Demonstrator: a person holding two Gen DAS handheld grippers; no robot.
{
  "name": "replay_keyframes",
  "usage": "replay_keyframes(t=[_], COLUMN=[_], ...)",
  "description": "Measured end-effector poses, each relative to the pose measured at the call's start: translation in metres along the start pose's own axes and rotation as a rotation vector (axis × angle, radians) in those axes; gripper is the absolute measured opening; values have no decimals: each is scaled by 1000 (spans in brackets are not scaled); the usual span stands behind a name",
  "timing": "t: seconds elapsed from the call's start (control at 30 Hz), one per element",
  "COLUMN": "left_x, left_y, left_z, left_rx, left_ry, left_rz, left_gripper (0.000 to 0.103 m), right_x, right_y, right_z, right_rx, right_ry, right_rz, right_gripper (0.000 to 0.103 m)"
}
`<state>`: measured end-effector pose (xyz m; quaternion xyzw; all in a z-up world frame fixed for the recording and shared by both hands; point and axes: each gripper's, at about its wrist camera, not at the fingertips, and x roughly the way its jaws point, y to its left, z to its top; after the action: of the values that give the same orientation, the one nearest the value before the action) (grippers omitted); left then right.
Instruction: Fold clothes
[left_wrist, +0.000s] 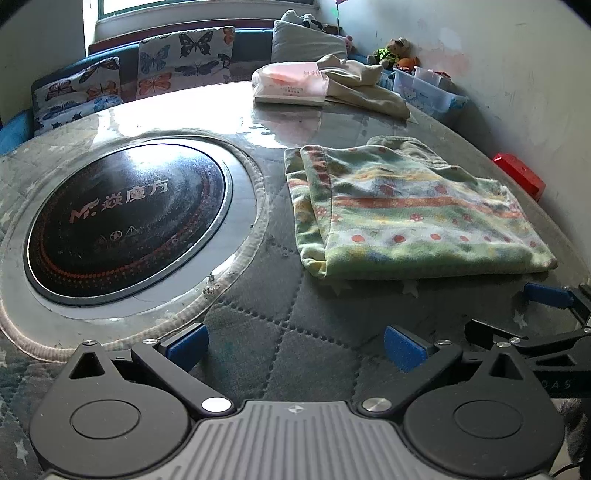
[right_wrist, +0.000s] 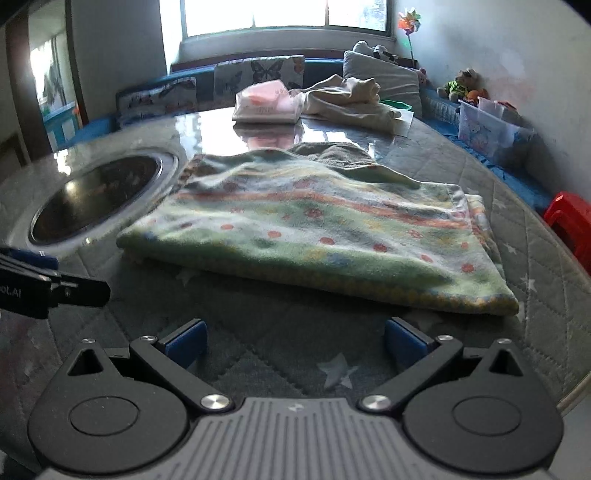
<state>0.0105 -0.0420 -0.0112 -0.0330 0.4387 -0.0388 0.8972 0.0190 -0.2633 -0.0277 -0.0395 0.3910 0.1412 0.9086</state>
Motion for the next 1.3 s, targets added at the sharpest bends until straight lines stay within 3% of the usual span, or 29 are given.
replay_keyframes(t=[0.5,0.73,1.3], left_x=[1,-2,-6], left_y=[-4,-17,-53], left_z=[3,8,8], left_rx=[5,33,93], left_ry=[20,19,22], left_rz=[21,-14,-45], left_gripper=[103,103,103], right_x=[2,-2,-19], right_y=[2,-7,-23], right_z=[4,12,3], right_rx=[-5,73,115], right_ry=[28,40,43], right_rz=[-13,-7,-72], right_gripper=[103,103,103])
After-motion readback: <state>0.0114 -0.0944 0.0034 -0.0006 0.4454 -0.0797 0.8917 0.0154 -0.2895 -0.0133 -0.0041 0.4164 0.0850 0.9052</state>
